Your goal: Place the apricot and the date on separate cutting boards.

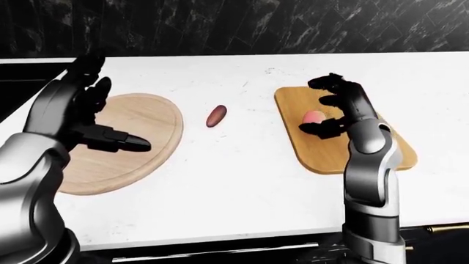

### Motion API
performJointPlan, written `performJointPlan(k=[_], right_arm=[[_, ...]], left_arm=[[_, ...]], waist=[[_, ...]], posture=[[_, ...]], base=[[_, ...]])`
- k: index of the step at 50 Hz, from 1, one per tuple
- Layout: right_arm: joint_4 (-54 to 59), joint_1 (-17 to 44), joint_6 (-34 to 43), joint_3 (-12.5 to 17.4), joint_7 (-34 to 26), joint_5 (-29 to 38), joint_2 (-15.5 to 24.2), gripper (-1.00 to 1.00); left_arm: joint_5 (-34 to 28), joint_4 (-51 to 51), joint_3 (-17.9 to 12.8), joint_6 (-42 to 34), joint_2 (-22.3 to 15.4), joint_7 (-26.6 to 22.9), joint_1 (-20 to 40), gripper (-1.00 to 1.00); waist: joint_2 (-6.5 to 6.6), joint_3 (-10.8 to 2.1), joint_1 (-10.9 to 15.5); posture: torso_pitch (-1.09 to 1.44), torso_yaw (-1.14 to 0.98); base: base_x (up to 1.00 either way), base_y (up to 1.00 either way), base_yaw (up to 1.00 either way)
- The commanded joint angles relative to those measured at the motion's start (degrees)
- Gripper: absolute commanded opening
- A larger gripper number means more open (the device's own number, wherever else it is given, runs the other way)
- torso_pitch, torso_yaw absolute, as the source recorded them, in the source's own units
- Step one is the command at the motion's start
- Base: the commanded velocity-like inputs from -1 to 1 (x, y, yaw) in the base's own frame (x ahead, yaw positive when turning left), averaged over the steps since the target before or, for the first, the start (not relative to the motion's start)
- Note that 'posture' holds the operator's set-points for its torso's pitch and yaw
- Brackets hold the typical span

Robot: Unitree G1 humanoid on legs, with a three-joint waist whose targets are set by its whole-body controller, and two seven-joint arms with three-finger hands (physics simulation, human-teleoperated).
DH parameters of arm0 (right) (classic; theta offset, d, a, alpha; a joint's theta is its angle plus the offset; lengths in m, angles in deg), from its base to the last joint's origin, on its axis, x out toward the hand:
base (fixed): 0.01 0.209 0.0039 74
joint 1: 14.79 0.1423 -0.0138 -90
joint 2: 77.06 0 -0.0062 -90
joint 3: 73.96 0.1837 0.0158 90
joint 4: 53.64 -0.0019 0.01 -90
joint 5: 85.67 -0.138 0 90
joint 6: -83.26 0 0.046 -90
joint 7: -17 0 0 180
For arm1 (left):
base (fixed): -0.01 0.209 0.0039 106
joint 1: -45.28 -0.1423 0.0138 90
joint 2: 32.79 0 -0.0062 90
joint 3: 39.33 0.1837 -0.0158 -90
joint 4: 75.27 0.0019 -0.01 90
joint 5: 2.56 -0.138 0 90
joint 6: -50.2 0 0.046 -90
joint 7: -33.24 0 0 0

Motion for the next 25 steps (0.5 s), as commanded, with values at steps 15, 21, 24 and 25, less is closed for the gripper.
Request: performJointPlan(k=[15, 21, 24, 25], right_arm=[[-13.36, 8.88, 9.49, -4.22, -2.54, 2.89, -3.94, 1.0], [-19.21, 12.62, 17.31, -9.77, -4.08, 5.91, -9.2, 1.0], [-20.37, 13.97, 18.76, -11.39, -4.15, 8.51, -11.99, 1.0], [-20.22, 14.29, 18.9, -11.72, -4.22, 9.11, -12.28, 1.0]], left_arm=[[-0.14, -0.59, -0.33, 1.58, -0.5, 0.49, 2.3, 1.0], [0.09, -0.91, -0.63, 1.97, -0.34, 0.54, 1.49, 1.0], [0.22, -0.7, -0.64, 2.27, -0.22, 0.75, 1.4, 1.0], [0.27, -0.65, -0.63, 2.4, -0.15, 0.8, 1.32, 1.0]], waist=[[0.28, -1.25, 0.0], [0.57, -1.2, -0.13], [0.72, -1.17, -0.11], [0.8, -1.19, -0.11]], posture=[[0.0, 0.0], [0.0, 0.0], [0.0, 0.0], [0.0, 0.0]], base=[[0.0, 0.0, 0.0], [0.0, 0.0, 0.0], [0.0, 0.0, 0.0], [0.0, 0.0, 0.0]])
